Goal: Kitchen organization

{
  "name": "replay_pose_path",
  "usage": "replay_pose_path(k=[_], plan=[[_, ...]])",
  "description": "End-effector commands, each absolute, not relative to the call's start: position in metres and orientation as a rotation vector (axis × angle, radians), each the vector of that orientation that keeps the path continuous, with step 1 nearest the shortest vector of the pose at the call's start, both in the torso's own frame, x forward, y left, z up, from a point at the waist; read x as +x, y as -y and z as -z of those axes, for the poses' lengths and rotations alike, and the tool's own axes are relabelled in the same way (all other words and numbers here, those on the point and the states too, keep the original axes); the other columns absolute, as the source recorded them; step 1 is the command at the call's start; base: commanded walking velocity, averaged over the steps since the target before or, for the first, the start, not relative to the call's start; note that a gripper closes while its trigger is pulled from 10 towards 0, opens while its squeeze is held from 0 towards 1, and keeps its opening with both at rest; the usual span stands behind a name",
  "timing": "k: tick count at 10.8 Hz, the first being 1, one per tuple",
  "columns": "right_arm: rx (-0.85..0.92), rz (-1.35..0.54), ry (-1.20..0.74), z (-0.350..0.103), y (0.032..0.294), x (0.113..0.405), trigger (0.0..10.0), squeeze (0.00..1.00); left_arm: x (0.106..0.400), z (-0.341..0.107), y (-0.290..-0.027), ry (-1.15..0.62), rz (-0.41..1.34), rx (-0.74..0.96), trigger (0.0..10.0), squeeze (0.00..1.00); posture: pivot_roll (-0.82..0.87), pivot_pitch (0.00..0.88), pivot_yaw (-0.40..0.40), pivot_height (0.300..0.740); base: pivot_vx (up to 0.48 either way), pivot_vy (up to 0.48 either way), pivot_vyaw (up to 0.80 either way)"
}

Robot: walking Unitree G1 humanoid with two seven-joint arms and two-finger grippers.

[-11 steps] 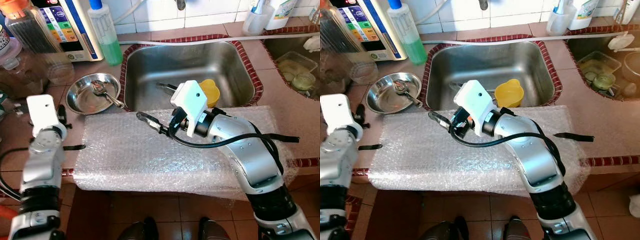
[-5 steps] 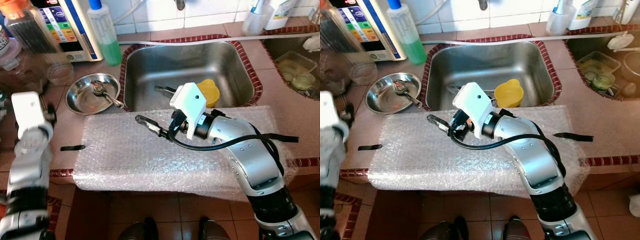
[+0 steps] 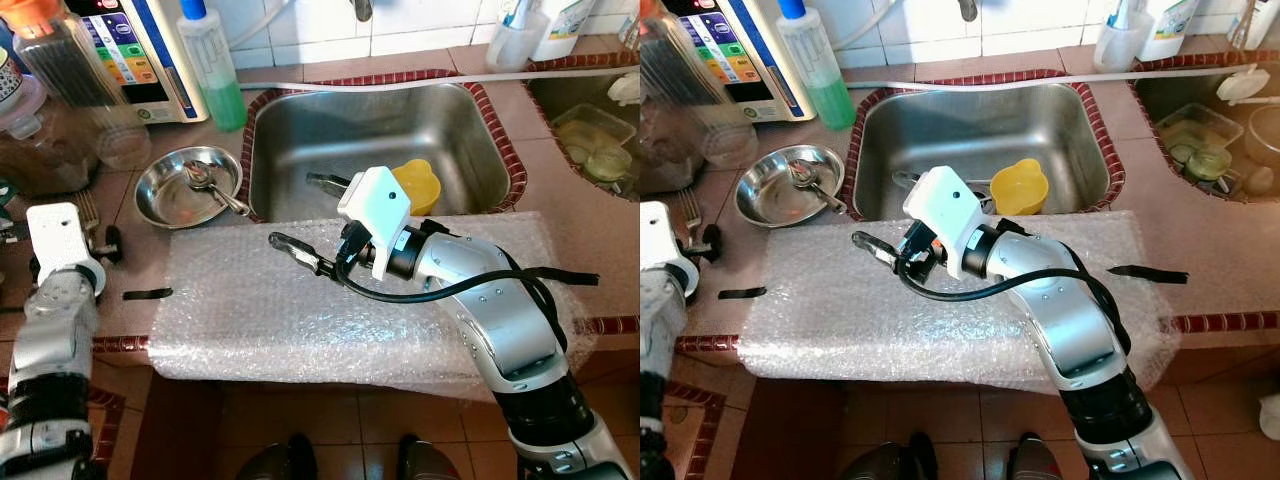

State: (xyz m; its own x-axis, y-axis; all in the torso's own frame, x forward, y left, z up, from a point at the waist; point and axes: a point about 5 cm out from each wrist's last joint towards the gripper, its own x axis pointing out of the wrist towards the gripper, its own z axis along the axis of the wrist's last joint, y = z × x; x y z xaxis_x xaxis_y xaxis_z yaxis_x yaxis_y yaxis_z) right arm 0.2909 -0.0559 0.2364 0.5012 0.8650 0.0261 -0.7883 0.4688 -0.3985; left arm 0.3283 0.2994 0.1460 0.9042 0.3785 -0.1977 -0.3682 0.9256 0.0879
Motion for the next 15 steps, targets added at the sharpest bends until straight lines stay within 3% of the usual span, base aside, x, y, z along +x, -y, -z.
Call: replay_pose_path(k=[1,2,3,4,15], plan=[[-0.358,-1.055,0.252,-0.238,0.050,0.285,10.0,0.00,0.326,-0.127,-0.299,-0.312,-0.357,0.008,10.0,0.00,-0.17,0.204,0.164,0.740,0.000,0.000,0.00],[-0.358,-1.053,0.252,-0.238,0.050,0.285,10.0,0.00,0.328,-0.125,-0.299,-0.316,-0.349,-0.028,10.0,0.00,-0.17,0.204,0.165,0.740,0.000,0.000,0.00],[-0.356,-1.050,0.252,-0.237,0.050,0.285,10.0,0.00,0.330,-0.121,-0.298,-0.346,-0.322,-0.051,0.5,0.00,-0.18,0.202,0.170,0.740,0.000,0.000,0.00],[-0.356,-1.049,0.252,-0.237,0.050,0.285,10.0,0.00,0.330,-0.118,-0.297,-0.360,-0.307,-0.058,0.0,0.00,-0.18,0.203,0.169,0.740,0.000,0.000,0.00],[-0.362,-1.052,0.243,-0.235,0.050,0.284,10.0,0.00,0.315,-0.091,-0.286,-0.469,-0.221,-0.129,0.0,0.00,-0.17,0.214,0.169,0.740,0.000,0.000,0.00]])
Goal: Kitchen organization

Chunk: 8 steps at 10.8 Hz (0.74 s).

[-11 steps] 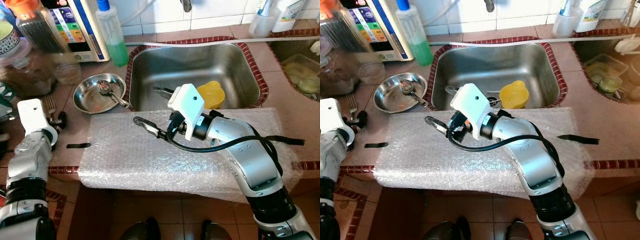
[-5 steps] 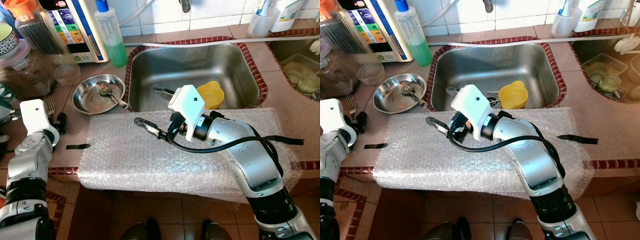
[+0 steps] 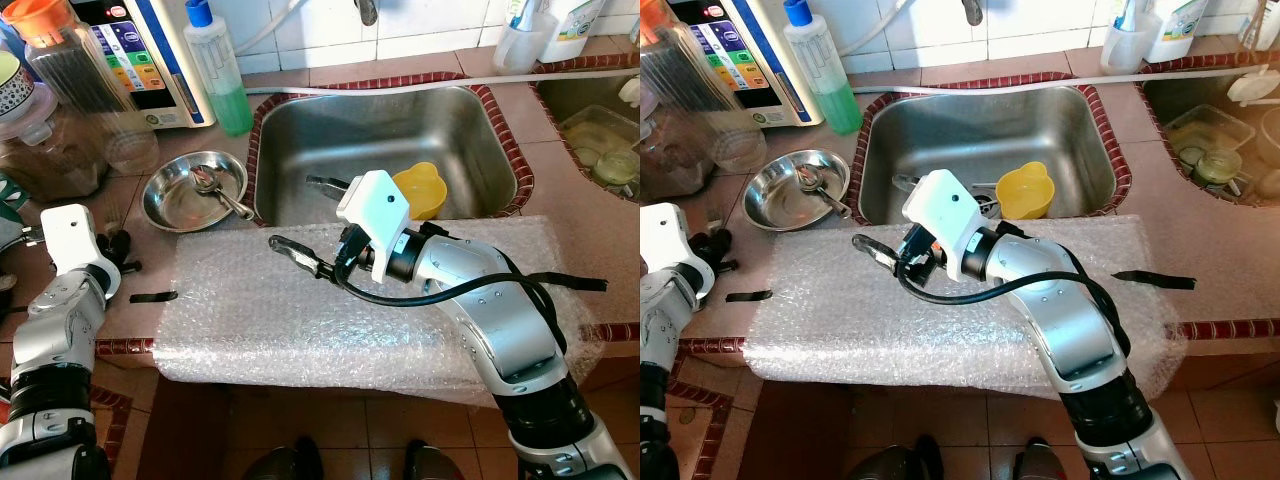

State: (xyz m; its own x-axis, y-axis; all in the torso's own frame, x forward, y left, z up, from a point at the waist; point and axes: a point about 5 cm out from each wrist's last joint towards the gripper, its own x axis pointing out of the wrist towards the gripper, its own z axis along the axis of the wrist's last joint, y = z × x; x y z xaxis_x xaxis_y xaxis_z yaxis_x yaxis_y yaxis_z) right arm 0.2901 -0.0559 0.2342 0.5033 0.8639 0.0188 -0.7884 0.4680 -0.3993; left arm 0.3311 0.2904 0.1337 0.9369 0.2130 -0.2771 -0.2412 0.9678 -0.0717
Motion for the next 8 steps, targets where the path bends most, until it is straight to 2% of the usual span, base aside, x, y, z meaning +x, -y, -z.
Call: replay_pose_path(k=[1,8], plan=[[-0.361,-1.052,0.243,-0.235,0.050,0.284,10.0,0.00,0.315,-0.091,-0.286,-0.470,-0.219,-0.131,0.0,0.00,-0.17,0.214,0.169,0.740,0.000,0.000,0.00],[-0.367,-1.059,0.243,-0.235,0.050,0.287,10.0,0.00,0.296,-0.095,-0.303,-0.385,-0.305,-0.073,0.0,0.00,-0.15,0.210,0.149,0.740,0.000,0.000,0.00]])
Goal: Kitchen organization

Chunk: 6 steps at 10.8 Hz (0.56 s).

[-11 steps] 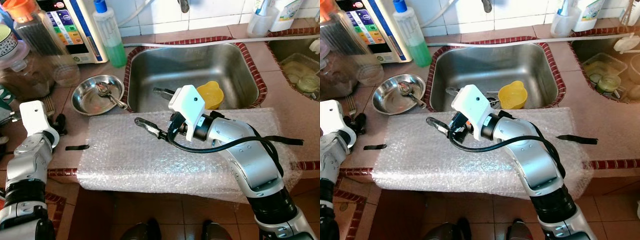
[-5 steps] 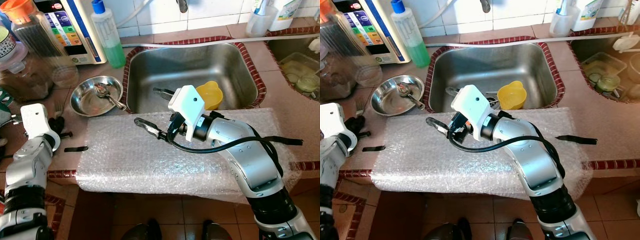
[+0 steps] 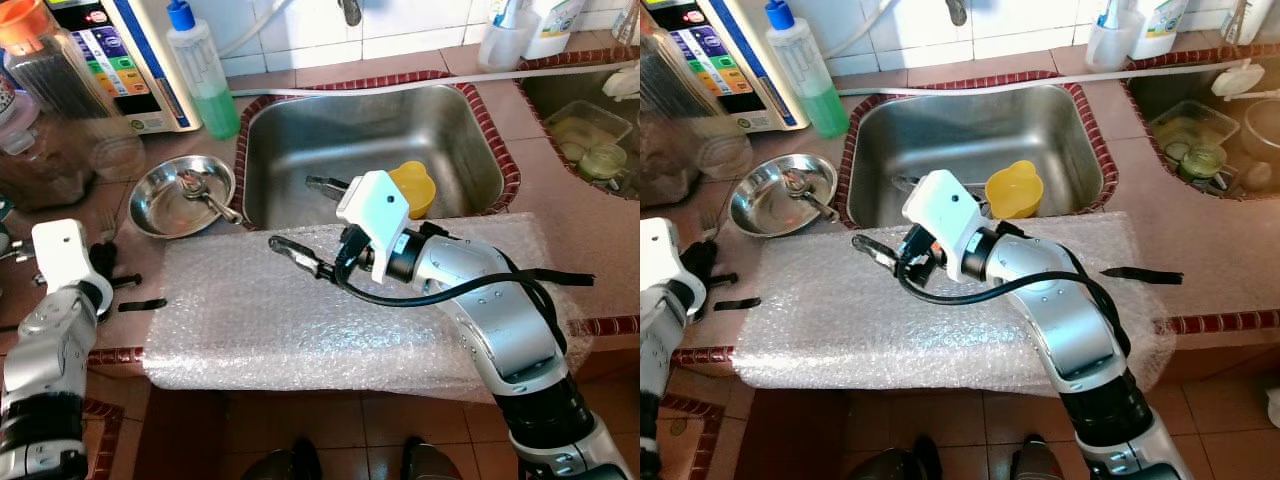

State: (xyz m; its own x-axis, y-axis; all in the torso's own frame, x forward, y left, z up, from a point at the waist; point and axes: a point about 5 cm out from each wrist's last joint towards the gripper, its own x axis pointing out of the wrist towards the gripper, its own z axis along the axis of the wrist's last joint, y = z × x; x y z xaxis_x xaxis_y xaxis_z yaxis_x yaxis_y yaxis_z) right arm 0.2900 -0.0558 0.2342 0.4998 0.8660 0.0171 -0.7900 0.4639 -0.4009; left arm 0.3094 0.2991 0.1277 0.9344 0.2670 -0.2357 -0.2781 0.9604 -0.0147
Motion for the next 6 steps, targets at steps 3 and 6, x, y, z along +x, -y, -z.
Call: replay_pose_path(k=[3,6], plan=[[-0.371,-1.064,0.243,-0.235,0.050,0.288,10.0,0.00,0.289,-0.111,-0.316,-0.293,-0.410,0.000,0.0,0.00,-0.14,0.210,0.139,0.740,0.000,0.000,0.00],[-0.376,-1.064,0.245,-0.236,0.051,0.291,10.0,0.00,0.284,-0.133,-0.321,-0.146,-0.532,0.072,0.0,0.00,-0.14,0.208,0.135,0.740,0.000,0.000,0.00]])
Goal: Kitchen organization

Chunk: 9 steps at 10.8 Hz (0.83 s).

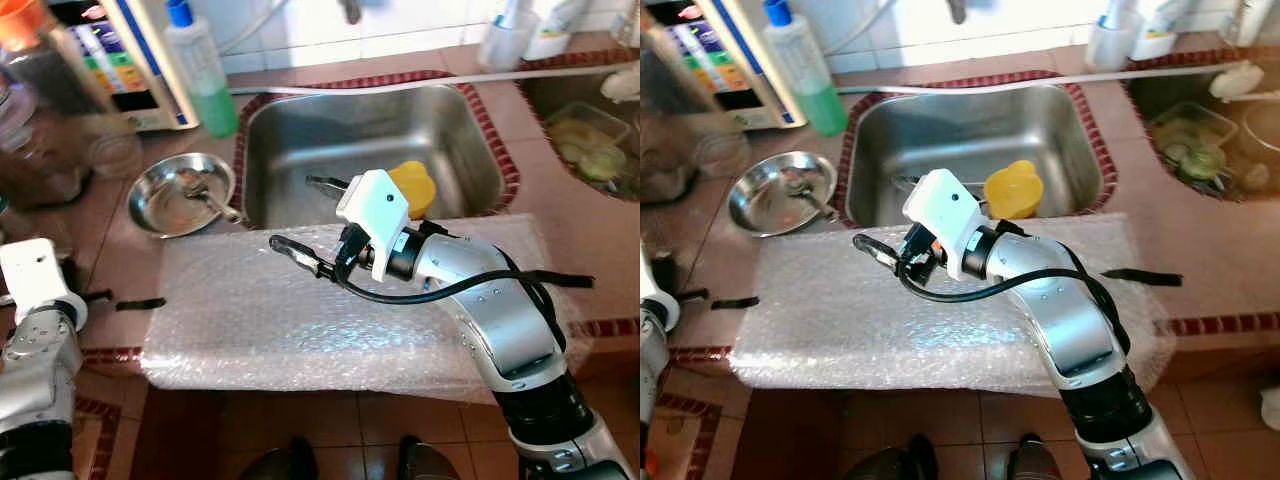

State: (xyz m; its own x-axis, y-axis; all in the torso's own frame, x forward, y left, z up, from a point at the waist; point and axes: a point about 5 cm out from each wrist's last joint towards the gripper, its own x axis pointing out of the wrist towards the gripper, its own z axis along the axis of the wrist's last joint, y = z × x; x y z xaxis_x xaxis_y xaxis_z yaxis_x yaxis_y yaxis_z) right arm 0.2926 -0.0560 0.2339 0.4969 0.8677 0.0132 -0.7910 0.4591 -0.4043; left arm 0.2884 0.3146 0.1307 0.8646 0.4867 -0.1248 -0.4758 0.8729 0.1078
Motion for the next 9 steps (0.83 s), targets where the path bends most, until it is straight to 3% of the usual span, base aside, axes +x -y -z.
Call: replay_pose_path(k=[1,6,9], plan=[[-0.378,-1.062,0.246,-0.236,0.051,0.291,10.0,0.00,0.286,-0.145,-0.319,-0.066,-0.542,0.148,0.0,0.00,-0.14,0.203,0.133,0.740,0.000,0.000,0.00],[-0.339,-0.991,0.275,-0.241,0.055,0.301,10.0,0.00,0.295,-0.169,-0.265,0.172,-0.385,0.184,0.0,0.00,-0.14,0.195,0.137,0.740,0.000,0.000,0.00],[-0.090,-0.793,0.331,-0.263,0.068,0.321,10.0,0.00,0.298,-0.203,-0.229,0.414,-0.242,0.292,0.0,0.00,-0.14,0.197,0.136,0.740,0.000,0.000,0.00]])
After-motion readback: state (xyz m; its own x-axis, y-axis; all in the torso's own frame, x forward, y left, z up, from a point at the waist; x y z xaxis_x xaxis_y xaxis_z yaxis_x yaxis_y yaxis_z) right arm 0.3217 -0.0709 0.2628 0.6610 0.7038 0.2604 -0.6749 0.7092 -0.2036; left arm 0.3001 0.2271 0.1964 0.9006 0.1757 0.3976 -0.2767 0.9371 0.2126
